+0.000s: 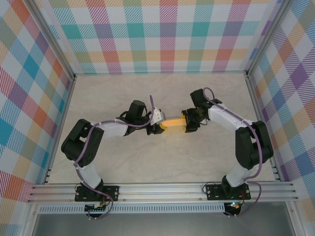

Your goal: Fold the paper box

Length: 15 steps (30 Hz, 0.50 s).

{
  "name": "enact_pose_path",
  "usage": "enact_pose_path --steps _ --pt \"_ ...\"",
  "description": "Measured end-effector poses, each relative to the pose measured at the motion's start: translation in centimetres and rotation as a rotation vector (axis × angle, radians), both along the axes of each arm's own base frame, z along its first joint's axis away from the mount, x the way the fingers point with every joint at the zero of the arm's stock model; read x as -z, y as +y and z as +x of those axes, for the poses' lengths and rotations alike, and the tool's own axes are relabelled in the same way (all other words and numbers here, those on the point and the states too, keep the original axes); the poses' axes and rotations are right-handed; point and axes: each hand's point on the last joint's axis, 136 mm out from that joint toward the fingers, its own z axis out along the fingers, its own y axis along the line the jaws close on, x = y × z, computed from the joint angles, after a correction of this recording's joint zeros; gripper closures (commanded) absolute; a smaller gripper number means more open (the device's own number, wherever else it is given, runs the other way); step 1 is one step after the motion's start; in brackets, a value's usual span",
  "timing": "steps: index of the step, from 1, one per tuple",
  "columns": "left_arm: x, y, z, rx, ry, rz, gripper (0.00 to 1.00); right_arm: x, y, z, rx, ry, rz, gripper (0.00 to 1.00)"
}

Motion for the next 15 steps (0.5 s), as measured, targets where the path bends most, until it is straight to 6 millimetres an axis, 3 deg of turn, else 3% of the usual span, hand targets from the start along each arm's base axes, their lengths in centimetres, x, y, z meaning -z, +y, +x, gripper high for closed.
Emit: enact_pose_path --steps 7,15 --pt "-1.5 0.8 -0.8 -0.026 -0.008 0.008 0.44 0.4 -0.1 0.1 0.033 0.008 -0.022 0.48" --pt "-7.0 3.4 -2.6 -0.111 -0.051 -0.052 0.35 0.4 -0.2 0.2 0.054 0.015 -0.036 0.5"
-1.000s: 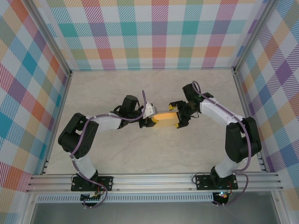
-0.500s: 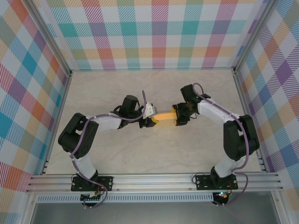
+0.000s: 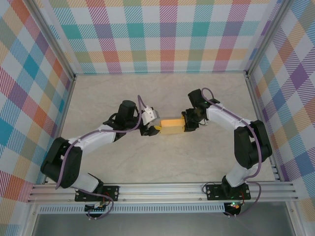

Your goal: Fold the paper box

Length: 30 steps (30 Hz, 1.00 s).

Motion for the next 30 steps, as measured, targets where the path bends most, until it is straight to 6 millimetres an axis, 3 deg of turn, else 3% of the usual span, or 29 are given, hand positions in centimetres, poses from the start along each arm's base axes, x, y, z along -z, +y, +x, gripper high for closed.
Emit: enact_pose_path --steps 1,2,5,10,15,17,24,26,30 --pt "-0.5 0.4 -0.2 -0.019 0.005 -0.016 0.03 0.0 0.0 0.0 0.0 0.0 -0.002 0.5" --pt "-1.0 0.8 -0.3 -0.044 0.017 -0.04 0.0 0.0 0.0 0.0 0.002 0.0 -0.003 0.5" --pt "-1.9 2.0 0.4 -0.176 0.117 -0.134 0.0 0.0 0.0 0.0 0.01 0.002 -0.004 0.5" --pt "-1.7 5.1 3.6 -0.57 0.463 -0.291 0.0 0.0 -0.1 0.2 0.021 -0.003 -0.021 0.49" --pt "-1.5 6.4 6.0 -0.774 0.631 -0.227 0.0 0.0 -0.1 0.5 0.021 0.0 -0.04 0.48" --pt "-0.1 6.7 6.3 -0.81 0.653 -0.158 0.0 0.1 -0.1 0.5 0.02 0.002 -0.044 0.48" --pt "8.0 6.4 5.2 -0.827 0.834 0.078 0.0 0.1 0.0 0.4 0.015 -0.002 -0.06 0.45" --pt "9.0 6.2 4.8 -0.817 0.867 0.099 0.0 0.1 0.1 0.4 0.013 -0.003 -0.062 0.44" --pt "8.5 5.1 4.4 -0.766 0.893 0.066 0.0 0.4 0.0 0.3 0.013 0.005 -0.069 0.42"
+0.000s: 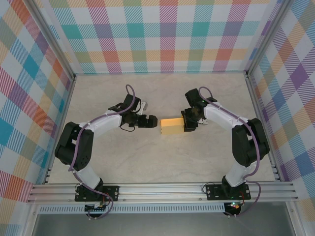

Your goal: Fold the paper box

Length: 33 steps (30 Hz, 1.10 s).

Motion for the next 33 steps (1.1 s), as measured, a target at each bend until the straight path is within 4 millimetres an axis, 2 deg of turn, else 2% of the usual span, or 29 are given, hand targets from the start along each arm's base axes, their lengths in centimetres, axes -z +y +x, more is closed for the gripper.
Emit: enact_pose_path --steps 6,14,33 --pt "-0.8 -1.2 0.1 -0.001 0.003 -0.082 0.0 0.3 0.0 0.1 -0.003 0.016 -0.009 0.4" --pt "-0.8 -2.4 -0.6 0.002 0.034 -0.145 0.0 0.4 -0.2 0.1 -0.007 0.014 -0.027 0.4" --pt "-0.7 -2.5 -0.8 -0.032 0.067 -0.167 0.0 0.7 -0.2 0.3 -0.011 0.003 -0.07 0.38"
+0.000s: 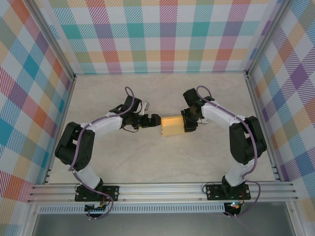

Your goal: Fold the paper box

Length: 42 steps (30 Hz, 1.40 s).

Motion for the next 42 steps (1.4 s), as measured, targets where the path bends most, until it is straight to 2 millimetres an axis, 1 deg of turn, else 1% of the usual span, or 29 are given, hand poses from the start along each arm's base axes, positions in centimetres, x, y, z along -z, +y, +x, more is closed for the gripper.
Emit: enact_pose_path --steps 3,9,20,27,37,42 --pt "-0.01 -0.02 -0.01 -0.001 0.001 -0.002 0.0 0.06 -0.05 0.04 0.001 -0.002 -0.007 0.36" --pt "-0.03 -0.03 0.01 -0.005 0.004 -0.004 0.0 0.09 -0.07 0.12 0.001 -0.007 -0.015 0.3" --pt "0.22 0.0 0.03 -0.003 -0.007 -0.005 0.0 0.09 0.03 0.06 0.004 -0.005 -0.013 0.23" --pt "0.33 0.02 0.03 -0.001 -0.013 -0.003 0.0 0.26 0.23 0.4 0.008 -0.022 -0.002 0.16" --pt "0.17 0.05 0.29 -0.004 -0.031 -0.002 0.0 0.12 0.25 0.38 0.008 -0.024 0.002 0.13" --pt "0.17 0.14 0.47 -0.01 -0.04 0.004 0.0 -0.39 0.28 0.41 0.007 -0.036 0.008 0.12"
